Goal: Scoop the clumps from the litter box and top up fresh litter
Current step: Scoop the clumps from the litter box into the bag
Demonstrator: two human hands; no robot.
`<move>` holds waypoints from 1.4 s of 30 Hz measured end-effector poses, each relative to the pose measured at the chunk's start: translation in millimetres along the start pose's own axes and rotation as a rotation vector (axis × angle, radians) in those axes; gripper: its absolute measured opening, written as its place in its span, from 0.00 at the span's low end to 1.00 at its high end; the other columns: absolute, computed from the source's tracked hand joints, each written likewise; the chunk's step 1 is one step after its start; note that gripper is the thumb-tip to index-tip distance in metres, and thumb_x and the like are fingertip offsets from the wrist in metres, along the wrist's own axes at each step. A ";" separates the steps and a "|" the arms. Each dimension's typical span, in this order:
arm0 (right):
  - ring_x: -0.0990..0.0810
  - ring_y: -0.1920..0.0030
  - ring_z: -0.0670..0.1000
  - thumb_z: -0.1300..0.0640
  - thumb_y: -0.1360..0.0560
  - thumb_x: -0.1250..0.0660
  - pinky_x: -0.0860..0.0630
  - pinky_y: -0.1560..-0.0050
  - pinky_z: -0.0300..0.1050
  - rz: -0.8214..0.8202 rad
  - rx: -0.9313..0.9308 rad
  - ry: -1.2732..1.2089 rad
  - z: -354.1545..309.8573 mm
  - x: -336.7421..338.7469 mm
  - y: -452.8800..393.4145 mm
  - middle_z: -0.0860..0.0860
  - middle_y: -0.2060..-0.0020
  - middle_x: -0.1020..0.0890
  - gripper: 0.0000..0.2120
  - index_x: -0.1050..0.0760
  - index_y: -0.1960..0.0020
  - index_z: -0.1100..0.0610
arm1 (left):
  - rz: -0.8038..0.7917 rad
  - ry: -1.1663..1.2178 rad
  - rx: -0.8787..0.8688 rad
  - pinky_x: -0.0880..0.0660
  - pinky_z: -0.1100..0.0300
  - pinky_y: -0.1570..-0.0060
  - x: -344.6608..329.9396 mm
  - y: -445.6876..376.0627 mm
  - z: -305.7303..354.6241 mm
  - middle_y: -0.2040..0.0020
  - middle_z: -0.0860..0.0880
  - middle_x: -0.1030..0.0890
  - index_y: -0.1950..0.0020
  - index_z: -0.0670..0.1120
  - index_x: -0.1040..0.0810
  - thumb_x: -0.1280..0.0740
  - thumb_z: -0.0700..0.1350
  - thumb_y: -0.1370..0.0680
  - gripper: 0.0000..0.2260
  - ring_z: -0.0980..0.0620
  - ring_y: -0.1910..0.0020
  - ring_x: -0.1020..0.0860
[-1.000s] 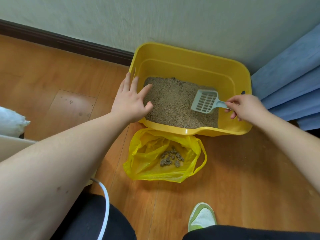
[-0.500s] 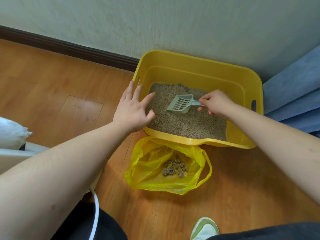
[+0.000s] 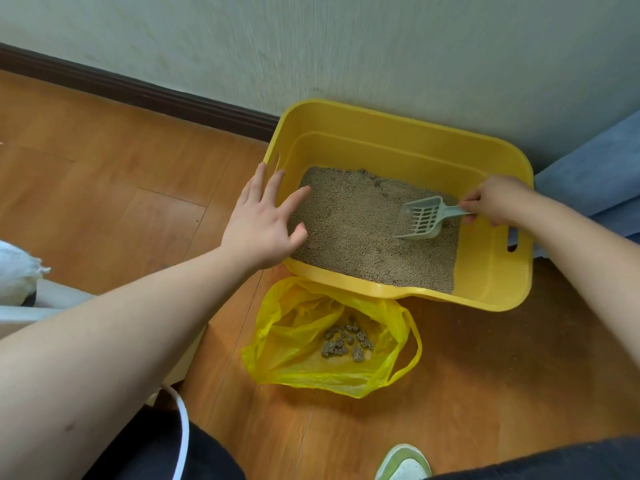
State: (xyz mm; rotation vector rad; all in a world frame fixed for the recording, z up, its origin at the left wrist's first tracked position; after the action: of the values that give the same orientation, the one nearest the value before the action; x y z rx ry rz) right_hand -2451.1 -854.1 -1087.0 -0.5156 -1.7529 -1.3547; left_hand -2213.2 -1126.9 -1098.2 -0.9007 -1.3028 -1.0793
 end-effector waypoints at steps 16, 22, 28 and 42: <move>0.30 0.74 0.48 0.58 0.18 0.42 0.35 0.75 0.41 0.175 -0.173 -0.857 -26.6 -88.1 -32.8 0.51 0.66 0.20 0.13 0.24 0.39 0.61 | -0.011 -0.002 -0.011 0.53 0.41 0.25 -1.9 -1.3 0.3 0.20 0.42 0.46 0.22 0.59 0.44 0.51 0.63 0.24 0.30 0.39 0.21 0.58; 0.28 0.70 0.48 0.56 0.19 0.41 0.33 0.70 0.42 0.226 -0.173 -0.957 -50.8 -99.4 -41.2 0.51 0.64 0.19 0.12 0.22 0.42 0.57 | 0.006 0.006 -0.021 0.52 0.41 0.25 -1.2 -0.7 1.4 0.20 0.42 0.45 0.22 0.58 0.43 0.51 0.63 0.25 0.31 0.38 0.21 0.56; 0.30 0.70 0.47 0.55 0.19 0.41 0.35 0.70 0.42 0.196 -0.078 -0.897 -72.7 -91.2 -59.6 0.53 0.62 0.19 0.12 0.21 0.44 0.58 | 0.017 0.017 -0.020 0.51 0.41 0.25 0.0 -0.5 1.7 0.20 0.43 0.45 0.22 0.58 0.42 0.51 0.63 0.25 0.31 0.38 0.21 0.56; 0.32 0.72 0.45 0.57 0.19 0.40 0.37 0.73 0.39 0.078 -0.040 -0.903 -135.0 -91.6 -77.3 0.53 0.57 0.18 0.13 0.23 0.38 0.57 | 0.054 0.022 -0.007 0.50 0.41 0.25 3.0 -0.9 2.7 0.21 0.42 0.44 0.23 0.57 0.38 0.47 0.60 0.24 0.29 0.37 0.22 0.53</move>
State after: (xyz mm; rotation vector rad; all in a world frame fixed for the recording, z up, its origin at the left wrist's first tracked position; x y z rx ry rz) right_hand -2407.6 -989.8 -1197.7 -1.3537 -2.3615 -1.1722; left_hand -2214.9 -1124.9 -1095.1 -0.9217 -1.2503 -1.0496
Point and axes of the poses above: each hand's wrist, its own y-axis away from the middle knuckle, its own x-axis out of the back of the hand, z = x × y, the point moved 7 cm from there along -y, towards the middle knuckle
